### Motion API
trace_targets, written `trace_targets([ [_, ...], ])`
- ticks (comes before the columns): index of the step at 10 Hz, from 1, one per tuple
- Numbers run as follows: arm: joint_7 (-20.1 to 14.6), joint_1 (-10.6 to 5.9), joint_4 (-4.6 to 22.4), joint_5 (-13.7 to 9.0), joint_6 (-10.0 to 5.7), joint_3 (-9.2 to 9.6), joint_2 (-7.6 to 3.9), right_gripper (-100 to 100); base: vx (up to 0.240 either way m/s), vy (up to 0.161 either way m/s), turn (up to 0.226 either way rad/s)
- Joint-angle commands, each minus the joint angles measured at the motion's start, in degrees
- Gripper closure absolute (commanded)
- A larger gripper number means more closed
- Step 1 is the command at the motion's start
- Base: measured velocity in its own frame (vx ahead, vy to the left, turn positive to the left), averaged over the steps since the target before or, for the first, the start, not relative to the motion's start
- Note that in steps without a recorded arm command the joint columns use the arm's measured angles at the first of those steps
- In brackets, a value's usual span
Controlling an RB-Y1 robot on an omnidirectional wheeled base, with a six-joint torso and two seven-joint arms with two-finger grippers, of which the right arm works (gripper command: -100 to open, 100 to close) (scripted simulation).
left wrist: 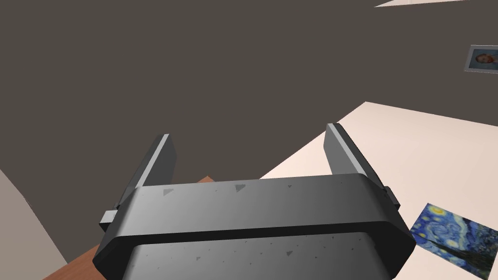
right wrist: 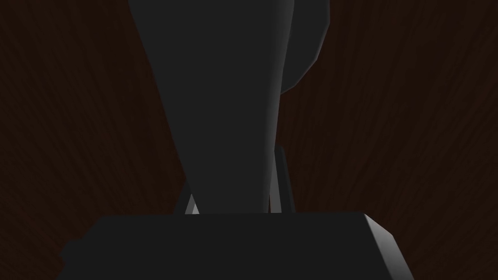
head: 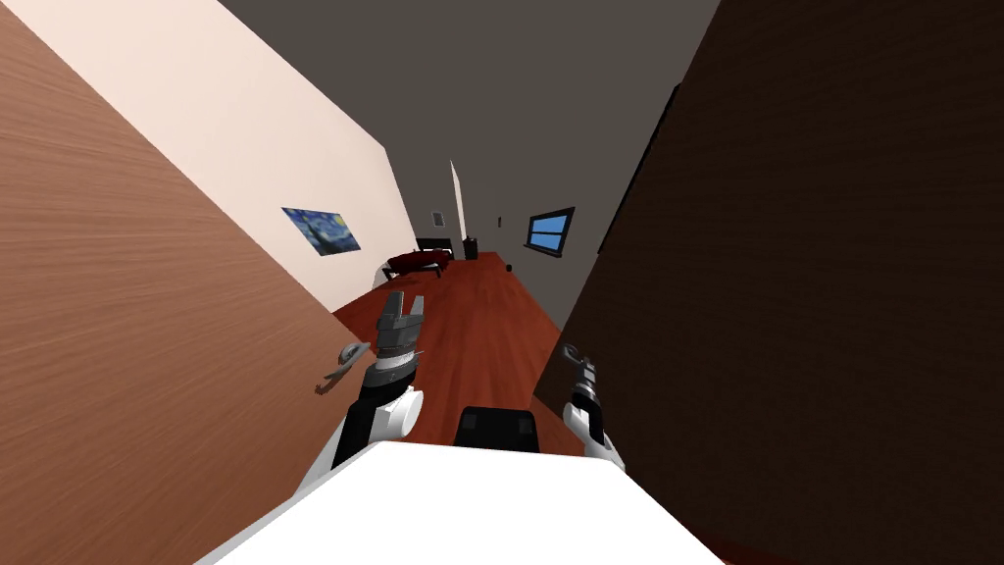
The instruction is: Push the door open
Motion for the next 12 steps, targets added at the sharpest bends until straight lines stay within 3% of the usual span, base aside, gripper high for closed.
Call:
trace_targets([
  [1, 0.7, -0.14, -0.8, -0.9, -0.06, -1.77, -0.03, 100, 0.261, 0.01, -0.096],
  [9, 1.8, 0.11, -1.0, -2.9, -0.21, -5.15, 1.31, 100, 0.181, 0.007, -0.05],
  [12, 2.5, 0.67, -0.8, -4.1, -0.51, -7.29, -0.14, 100, 0.113, -0.01, -0.041],
])
